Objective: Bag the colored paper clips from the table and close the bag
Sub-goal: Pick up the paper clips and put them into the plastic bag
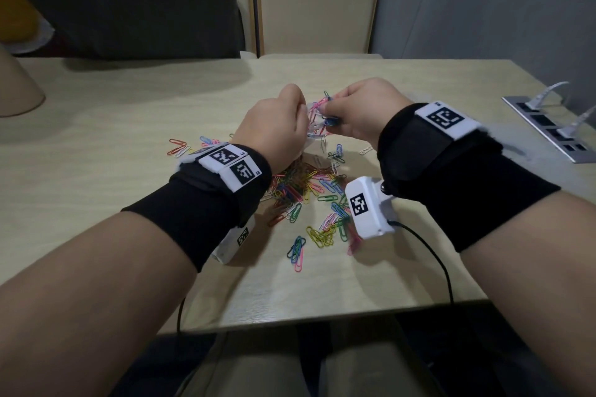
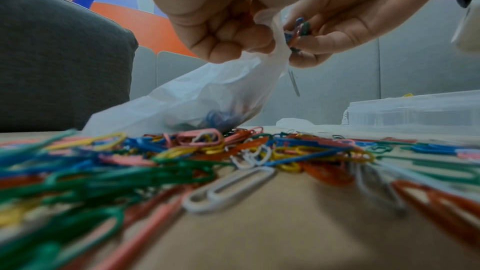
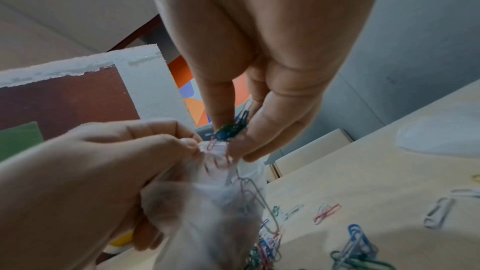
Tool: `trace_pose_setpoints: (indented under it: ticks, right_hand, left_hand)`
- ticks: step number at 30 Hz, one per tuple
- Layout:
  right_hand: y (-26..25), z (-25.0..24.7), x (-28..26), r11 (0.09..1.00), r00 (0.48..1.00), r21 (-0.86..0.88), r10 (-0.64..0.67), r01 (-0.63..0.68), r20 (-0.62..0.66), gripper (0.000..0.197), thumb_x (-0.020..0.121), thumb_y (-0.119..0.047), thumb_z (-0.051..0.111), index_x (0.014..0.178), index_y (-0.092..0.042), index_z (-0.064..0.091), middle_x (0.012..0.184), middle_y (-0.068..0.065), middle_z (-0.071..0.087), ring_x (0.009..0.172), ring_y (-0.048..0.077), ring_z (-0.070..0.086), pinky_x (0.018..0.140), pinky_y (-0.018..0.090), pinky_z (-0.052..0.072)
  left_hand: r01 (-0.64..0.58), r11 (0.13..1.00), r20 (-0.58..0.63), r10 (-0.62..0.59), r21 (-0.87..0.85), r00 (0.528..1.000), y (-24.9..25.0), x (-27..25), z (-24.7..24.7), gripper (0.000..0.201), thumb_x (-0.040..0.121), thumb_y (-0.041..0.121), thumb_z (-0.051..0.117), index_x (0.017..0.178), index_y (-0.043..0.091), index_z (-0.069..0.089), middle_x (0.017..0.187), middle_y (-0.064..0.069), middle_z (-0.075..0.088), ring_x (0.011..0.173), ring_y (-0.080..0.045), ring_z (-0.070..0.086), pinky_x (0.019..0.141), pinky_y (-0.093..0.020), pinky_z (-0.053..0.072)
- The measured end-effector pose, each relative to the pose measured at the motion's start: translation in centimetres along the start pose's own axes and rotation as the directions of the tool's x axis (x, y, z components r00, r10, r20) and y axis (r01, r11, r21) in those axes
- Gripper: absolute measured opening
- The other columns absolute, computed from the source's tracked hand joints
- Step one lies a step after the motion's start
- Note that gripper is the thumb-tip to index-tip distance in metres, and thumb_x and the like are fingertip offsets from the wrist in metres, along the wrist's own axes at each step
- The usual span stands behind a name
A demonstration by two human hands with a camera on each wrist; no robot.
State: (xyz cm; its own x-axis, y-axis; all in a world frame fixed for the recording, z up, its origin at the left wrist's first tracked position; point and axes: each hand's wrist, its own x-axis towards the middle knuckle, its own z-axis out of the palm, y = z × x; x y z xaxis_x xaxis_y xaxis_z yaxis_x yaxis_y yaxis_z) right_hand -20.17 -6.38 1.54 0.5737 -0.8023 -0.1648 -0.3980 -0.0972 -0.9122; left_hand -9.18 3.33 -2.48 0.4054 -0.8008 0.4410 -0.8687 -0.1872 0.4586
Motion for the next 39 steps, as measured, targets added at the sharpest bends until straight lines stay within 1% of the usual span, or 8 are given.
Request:
trace_pose_setpoints:
  ticks: [4, 7, 13, 18, 25, 29, 35, 39]
  right_hand:
    - [-0.8, 0.7, -0.1, 0.996, 0.995, -0.011, 0.086, -0.086, 0.049, 0.004, 0.090, -0.008, 0.058, 0.089, -0.012, 0.057, 0.107, 0.013, 0.062, 0.076, 0.017, 0.062, 0.060, 0.024, 0.056]
    - [-1.0, 1.2, -0.2, 0.993, 0.995, -0.101, 0.072, -0.064, 0.074, 0.031, 0.091, -0.006, 0.053, 0.121, -0.002, 0.058, 0.124, 0.019, 0.061, 0.082, 0.022, 0.062, 0.066, 0.027, 0.054]
    - [-1.2, 1.2, -1.7, 0.779, 0.991, -0.618, -0.135, 0.102, -0.006, 0.025, 0.092, -0.010, 0.056, 0.108, -0.018, 0.074, 0.110, 0.002, 0.071, 0.098, 0.023, 0.067, 0.092, 0.034, 0.054]
    - [0.0, 1.0, -1.0, 0.914, 0.999, -0.403, 0.030, -0.045, -0.044, 0.037, 0.097, -0.027, 0.045, 0.119, -0.001, 0.060, 0.104, 0.014, 0.062, 0.090, 0.026, 0.059, 0.091, 0.046, 0.055]
    - [0.8, 1.5, -2.3, 0.959, 0.950, -0.033, 0.283, -0.281, 0.134, 0.024, 0.102, -0.035, 0.040, 0.090, -0.015, 0.047, 0.073, 0.006, 0.060, 0.064, 0.021, 0.059, 0.062, 0.027, 0.045]
    - [-0.4, 1.1, -2.0, 0.979, 0.978, -0.027, 0.203, -0.202, 0.046, 0.021, 0.101, -0.021, 0.044, 0.081, -0.012, 0.046, 0.067, 0.004, 0.057, 0.055, 0.016, 0.055, 0.055, 0.026, 0.045]
    - [-1.8, 0.7, -1.9, 0.987, 0.994, -0.148, 0.073, -0.061, 0.083, 0.014, 0.102, -0.014, 0.041, 0.106, -0.012, 0.054, 0.094, 0.008, 0.061, 0.075, 0.020, 0.058, 0.060, 0.026, 0.044]
    - [-0.3, 0.0, -0.5, 0.913, 0.995, -0.396, 0.101, -0.097, -0.011, 0.028, 0.098, -0.014, 0.045, 0.118, -0.003, 0.061, 0.115, 0.013, 0.066, 0.090, 0.026, 0.065, 0.080, 0.035, 0.054]
  left_hand:
    - [-0.004, 1.000, 0.004, 0.004, 0.005, 1.000, 0.0, 0.0, 0.0, 0.021, 0.099, 0.025, 0.038, 0.104, 0.009, 0.050, 0.072, -0.006, 0.050, 0.070, -0.027, 0.044, 0.061, -0.033, 0.029]
    - [-0.008, 1.000, -0.003, 0.008, 0.008, 1.000, -0.1, 0.0, 0.1, 0.021, 0.099, 0.024, 0.038, 0.104, 0.008, 0.050, 0.072, -0.006, 0.050, 0.069, -0.027, 0.043, 0.061, -0.032, 0.028]
    - [-0.002, 1.000, -0.012, 0.002, -0.004, 1.000, 0.0, 0.0, 0.0, 0.021, 0.099, 0.025, 0.037, 0.104, 0.009, 0.050, 0.070, -0.004, 0.050, 0.068, -0.027, 0.044, 0.060, -0.032, 0.028]
    - [-0.014, 1.000, -0.013, 0.014, -0.010, 1.000, -0.1, 0.0, 0.0, 0.021, 0.099, 0.025, 0.038, 0.103, 0.008, 0.050, 0.071, -0.006, 0.051, 0.069, -0.026, 0.044, 0.061, -0.032, 0.029]
    - [-0.016, 1.000, 0.006, 0.016, 0.001, 1.000, -0.1, 0.0, 0.1, 0.021, 0.098, 0.026, 0.038, 0.102, 0.009, 0.050, 0.072, -0.007, 0.051, 0.075, -0.033, 0.051, 0.062, -0.033, 0.032]
    - [-0.023, 1.000, 0.013, 0.023, 0.007, 1.000, -0.1, 0.0, 0.0, 0.021, 0.098, 0.025, 0.038, 0.103, 0.009, 0.050, 0.072, -0.007, 0.051, 0.076, -0.033, 0.052, 0.062, -0.034, 0.032]
    - [-0.015, 1.000, 0.005, 0.015, 0.004, 1.000, 0.0, -0.1, -0.1, 0.022, 0.098, 0.026, 0.038, 0.105, 0.008, 0.050, 0.074, -0.008, 0.052, 0.073, -0.029, 0.047, 0.063, -0.035, 0.034]
    - [-0.015, 1.000, 0.016, 0.014, 0.007, 1.000, -0.1, 0.0, -0.1, 0.022, 0.099, 0.025, 0.038, 0.104, 0.008, 0.050, 0.074, -0.007, 0.052, 0.072, -0.027, 0.045, 0.063, -0.034, 0.033]
